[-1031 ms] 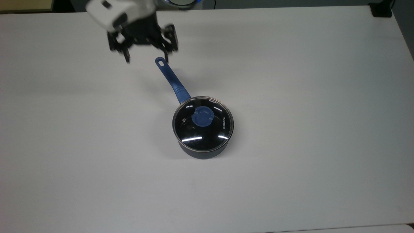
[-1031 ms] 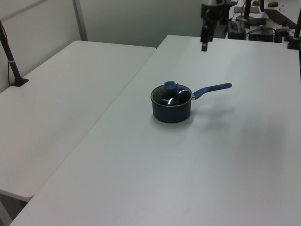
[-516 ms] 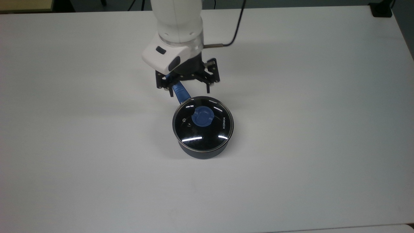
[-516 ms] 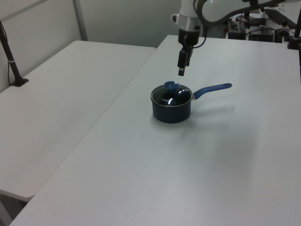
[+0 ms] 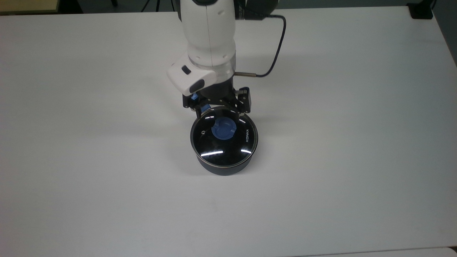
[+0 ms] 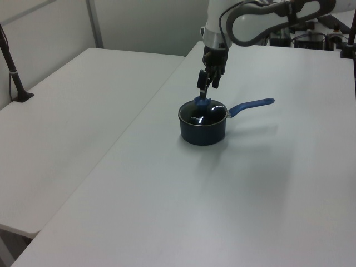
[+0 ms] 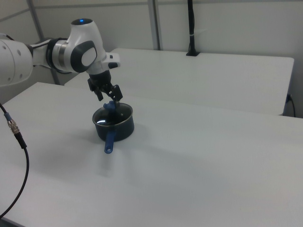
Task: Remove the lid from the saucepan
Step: 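Move the open gripper over the saucepan and lower onto the blue knob, then close the gripper on the blue knob of the glass lid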
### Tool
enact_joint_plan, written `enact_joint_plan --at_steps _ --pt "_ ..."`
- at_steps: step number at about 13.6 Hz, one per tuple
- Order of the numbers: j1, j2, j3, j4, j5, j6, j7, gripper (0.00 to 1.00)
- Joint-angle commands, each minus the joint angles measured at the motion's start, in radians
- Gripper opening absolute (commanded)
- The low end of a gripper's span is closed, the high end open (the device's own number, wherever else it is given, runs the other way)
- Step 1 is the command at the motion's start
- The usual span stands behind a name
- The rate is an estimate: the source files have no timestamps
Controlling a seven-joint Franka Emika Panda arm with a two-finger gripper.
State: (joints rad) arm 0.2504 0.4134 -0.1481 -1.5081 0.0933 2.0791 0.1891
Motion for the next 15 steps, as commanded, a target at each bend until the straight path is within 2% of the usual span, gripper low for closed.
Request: enact_joint_plan --at_steps 1,5,6,10,11,12,15 --pt "0.020 0.041 -0.007 0.023 0.006 0.030 0.049 0.97" --pt "0.024 0.082 -0.007 0.068 0.006 0.035 0.073 0.93" --pt "0.024 0.088 -0.007 0.080 0.006 0.035 0.076 0.88" --pt "0.026 0.088 -0.007 0.081 0.003 0.033 0.070 0.52" --pt "0.026 0.087 -0.007 0.081 0.003 0.033 0.070 0.47" --pt "0.026 0.085 -0.008 0.081 0.006 0.032 0.070 0.42" --pt "0.024 0.076 -0.010 0.083 0.006 0.029 0.067 0.39"
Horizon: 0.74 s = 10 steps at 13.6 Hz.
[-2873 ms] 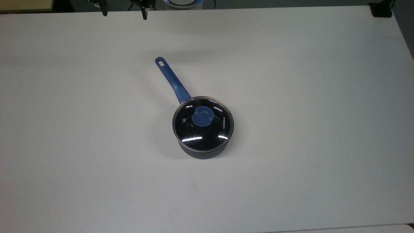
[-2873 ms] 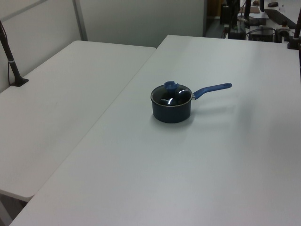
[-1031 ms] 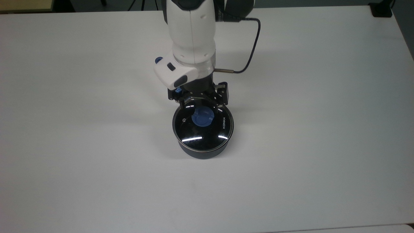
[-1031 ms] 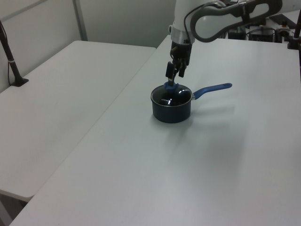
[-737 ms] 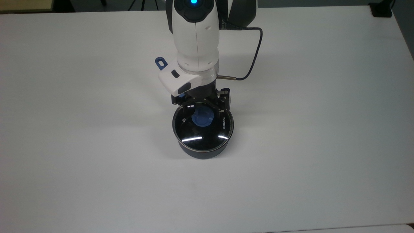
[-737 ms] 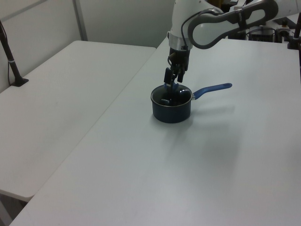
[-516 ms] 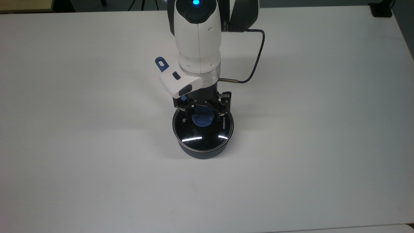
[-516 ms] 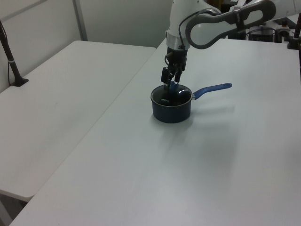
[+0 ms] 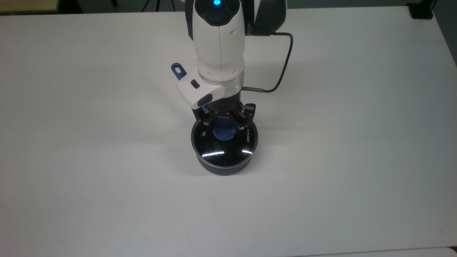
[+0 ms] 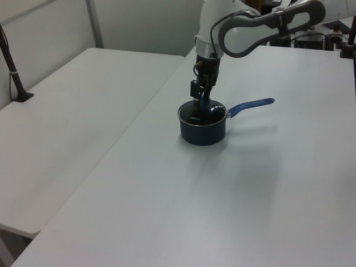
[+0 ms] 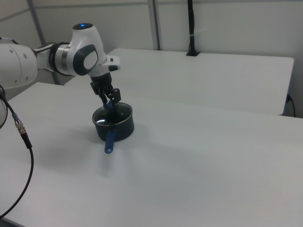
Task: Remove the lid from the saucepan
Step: 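Lift the glass lid off the saucepan and carry it aside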
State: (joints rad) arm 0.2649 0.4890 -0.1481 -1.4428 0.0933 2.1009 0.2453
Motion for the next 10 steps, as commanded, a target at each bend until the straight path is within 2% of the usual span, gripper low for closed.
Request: enact_joint_plan --at_steps 1,5,7,10 --pt "0.010 -0.004 -0.013 0.018 0.003 0.001 0.009 0.38" --pt "-0.012 -0.113 -0.021 0.016 0.010 -0.094 -0.050 0.38" --pt "-0.027 -0.132 -0.025 0.016 0.002 -0.110 -0.064 0.38" --pt "-0.079 -0.129 -0.089 -0.010 0.002 -0.105 -0.159 0.37"
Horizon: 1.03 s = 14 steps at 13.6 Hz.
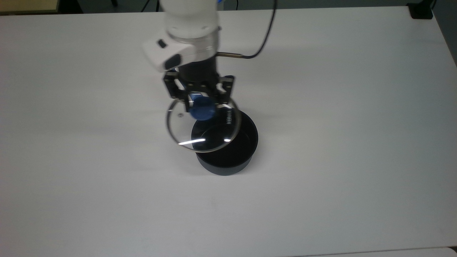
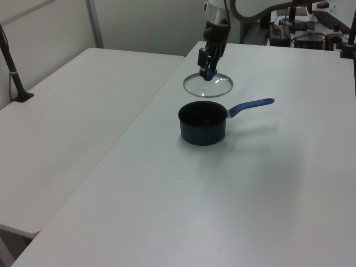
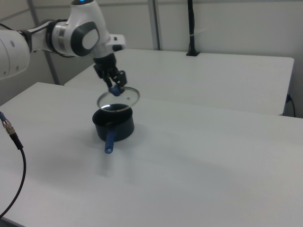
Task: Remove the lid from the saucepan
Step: 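Lift the glass lid off the saucepan and carry it aside, then lower the glass lid onto the table beside the saucepan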
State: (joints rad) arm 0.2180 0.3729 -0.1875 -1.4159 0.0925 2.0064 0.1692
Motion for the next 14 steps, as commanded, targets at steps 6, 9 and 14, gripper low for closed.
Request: enact_joint_plan --at_steps 6,9,14 --pt "-0.225 0.058 -0.087 -0.133 0.003 0.072 -0.238 0.37" --pt "-0.278 0.115 -0.087 -0.156 0.001 0.161 -0.243 0.37" --pt "-0.299 0.138 -0.087 -0.187 0.003 0.235 -0.251 0.37"
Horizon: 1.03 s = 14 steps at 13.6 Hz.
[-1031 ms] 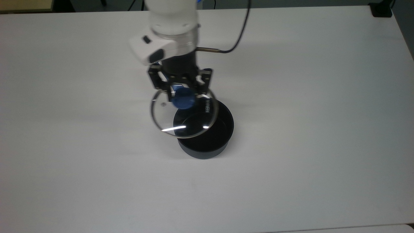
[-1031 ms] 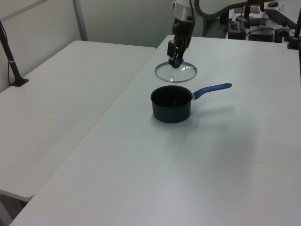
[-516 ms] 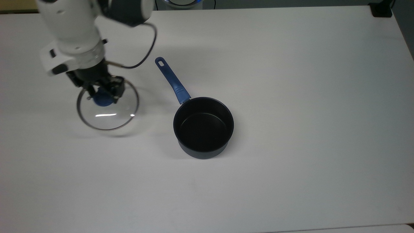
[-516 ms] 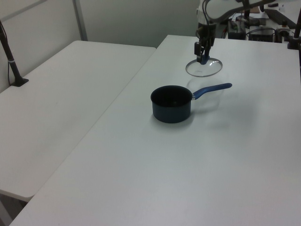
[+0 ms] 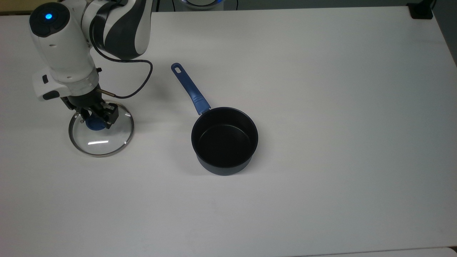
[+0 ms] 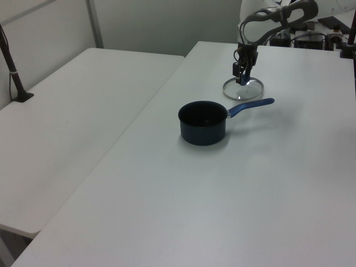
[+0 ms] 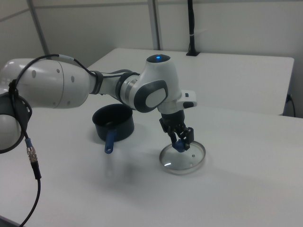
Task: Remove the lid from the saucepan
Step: 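Lower the glass lid onto the table beside the saucepan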
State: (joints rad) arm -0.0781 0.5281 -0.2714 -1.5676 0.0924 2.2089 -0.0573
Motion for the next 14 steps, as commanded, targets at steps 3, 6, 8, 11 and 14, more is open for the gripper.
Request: enact_joint_plan --at_steps 3,6,8,11,14 --pt "-0.022 -0.010 -0.003 -0.048 0.010 0.032 -0.056 0.47" --pt "-0.022 -0.008 -0.003 -0.060 0.010 0.025 -0.056 0.57" --pt "-0.020 -0.011 -0.003 -0.060 0.009 0.022 -0.052 0.88" --pt "-0.016 -0.071 -0.003 -0.051 0.004 -0.075 -0.047 1.00" --pt "0.024 -0.212 0.009 -0.049 0.001 -0.249 -0.013 1.00"
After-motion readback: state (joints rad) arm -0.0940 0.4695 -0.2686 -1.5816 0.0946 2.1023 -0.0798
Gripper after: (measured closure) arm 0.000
